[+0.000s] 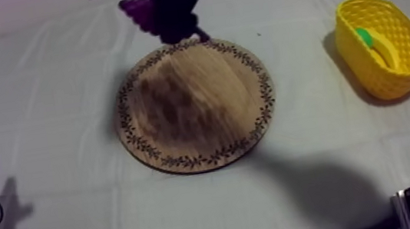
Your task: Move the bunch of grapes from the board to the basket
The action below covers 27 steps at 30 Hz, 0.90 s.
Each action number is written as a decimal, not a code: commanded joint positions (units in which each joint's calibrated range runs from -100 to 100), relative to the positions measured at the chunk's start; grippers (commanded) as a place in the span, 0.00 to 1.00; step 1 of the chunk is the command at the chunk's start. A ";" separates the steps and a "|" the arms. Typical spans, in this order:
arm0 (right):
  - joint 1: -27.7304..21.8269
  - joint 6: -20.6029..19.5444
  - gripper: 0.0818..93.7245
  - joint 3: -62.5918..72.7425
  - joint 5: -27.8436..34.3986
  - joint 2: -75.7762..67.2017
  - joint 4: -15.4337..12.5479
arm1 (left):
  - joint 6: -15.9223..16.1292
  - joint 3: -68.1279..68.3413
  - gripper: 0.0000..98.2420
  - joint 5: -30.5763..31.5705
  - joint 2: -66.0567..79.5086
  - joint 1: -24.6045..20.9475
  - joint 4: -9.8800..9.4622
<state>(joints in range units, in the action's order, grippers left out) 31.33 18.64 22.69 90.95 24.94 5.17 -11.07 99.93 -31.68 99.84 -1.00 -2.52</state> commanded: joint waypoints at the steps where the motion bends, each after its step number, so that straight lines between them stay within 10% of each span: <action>1: -1.88 -0.74 0.28 -4.85 -0.21 -1.86 0.18 | 0.01 -0.04 0.00 0.00 -0.02 0.02 0.01; 27: -26.57 -5.77 0.31 -31.54 -1.56 -18.41 4.35 | 0.01 -0.04 0.00 0.00 -0.02 0.02 0.01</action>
<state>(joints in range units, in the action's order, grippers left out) 6.83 12.85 -8.31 89.82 6.58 9.36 -11.07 99.93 -31.68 99.84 -1.00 -2.52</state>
